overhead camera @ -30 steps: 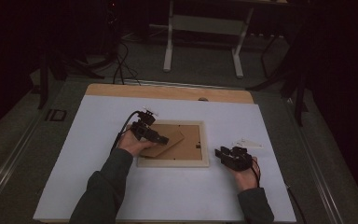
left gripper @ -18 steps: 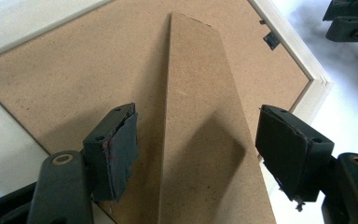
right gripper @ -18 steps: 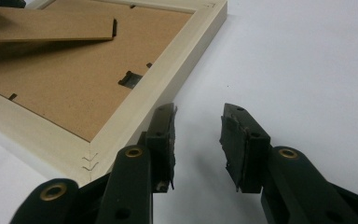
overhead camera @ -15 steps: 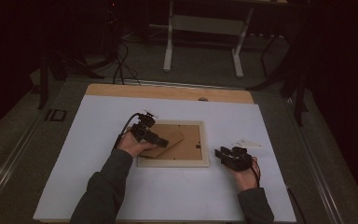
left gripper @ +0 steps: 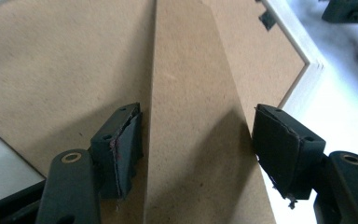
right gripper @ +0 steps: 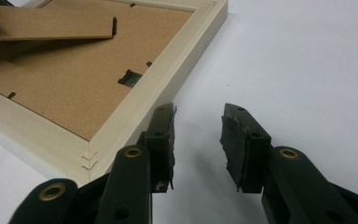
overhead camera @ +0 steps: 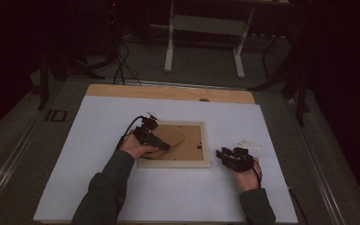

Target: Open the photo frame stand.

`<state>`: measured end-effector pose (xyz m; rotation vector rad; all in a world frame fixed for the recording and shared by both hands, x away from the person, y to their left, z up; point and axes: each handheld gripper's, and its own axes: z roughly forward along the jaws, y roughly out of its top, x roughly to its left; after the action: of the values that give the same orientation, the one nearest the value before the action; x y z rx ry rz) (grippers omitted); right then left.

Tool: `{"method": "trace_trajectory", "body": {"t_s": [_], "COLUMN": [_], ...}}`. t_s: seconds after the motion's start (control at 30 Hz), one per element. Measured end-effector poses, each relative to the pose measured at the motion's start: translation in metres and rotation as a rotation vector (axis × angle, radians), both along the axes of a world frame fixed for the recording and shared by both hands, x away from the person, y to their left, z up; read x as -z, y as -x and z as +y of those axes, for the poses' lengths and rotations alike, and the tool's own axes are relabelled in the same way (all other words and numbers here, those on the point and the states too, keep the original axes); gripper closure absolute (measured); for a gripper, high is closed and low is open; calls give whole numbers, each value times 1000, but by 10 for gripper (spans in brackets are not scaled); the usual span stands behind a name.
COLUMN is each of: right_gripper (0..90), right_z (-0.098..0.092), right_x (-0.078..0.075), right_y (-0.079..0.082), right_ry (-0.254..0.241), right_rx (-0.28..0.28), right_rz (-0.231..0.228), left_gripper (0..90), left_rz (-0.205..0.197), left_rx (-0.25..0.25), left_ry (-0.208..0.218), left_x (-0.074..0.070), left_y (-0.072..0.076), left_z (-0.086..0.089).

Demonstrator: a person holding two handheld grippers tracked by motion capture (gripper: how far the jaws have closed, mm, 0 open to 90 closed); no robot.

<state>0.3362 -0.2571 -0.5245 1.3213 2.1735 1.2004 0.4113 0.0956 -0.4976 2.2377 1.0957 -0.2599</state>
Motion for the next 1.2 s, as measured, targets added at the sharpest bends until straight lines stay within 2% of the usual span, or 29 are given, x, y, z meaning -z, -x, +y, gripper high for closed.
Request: {"method": "trace_trajectory", "body": {"t_s": [0.13,0.33,0.4,0.63,0.83,1.1,1.2], "right_gripper": [638,638,638,638,638,638,638], "right_z": [0,0,0,1,3,8,8], "right_x": [0,0,1,1,3,4,3], "right_y": [0,0,0,-1,-1,-2,-6], "right_ry": [1,1,1,3,8,19,-8], "right_rx": [-1,-1,-2,-5,-11,-24,-29], "right_rz": [2,3,4,6,11,15,20], "left_gripper": [354,416,418,422,424,424,424], "left_rz": [5,5,5,1,-12,-51,-63], "left_rx": [15,27,28,29,30,38,40], "left_ry": [-2,1,-14,-26,-27,-38,-42], "left_x": [1,0,1,1,0,-3,-3], "left_y": [1,1,2,2,3,6,7], "left_z": [-2,-1,-2,-3,-4,-5,-6]}}
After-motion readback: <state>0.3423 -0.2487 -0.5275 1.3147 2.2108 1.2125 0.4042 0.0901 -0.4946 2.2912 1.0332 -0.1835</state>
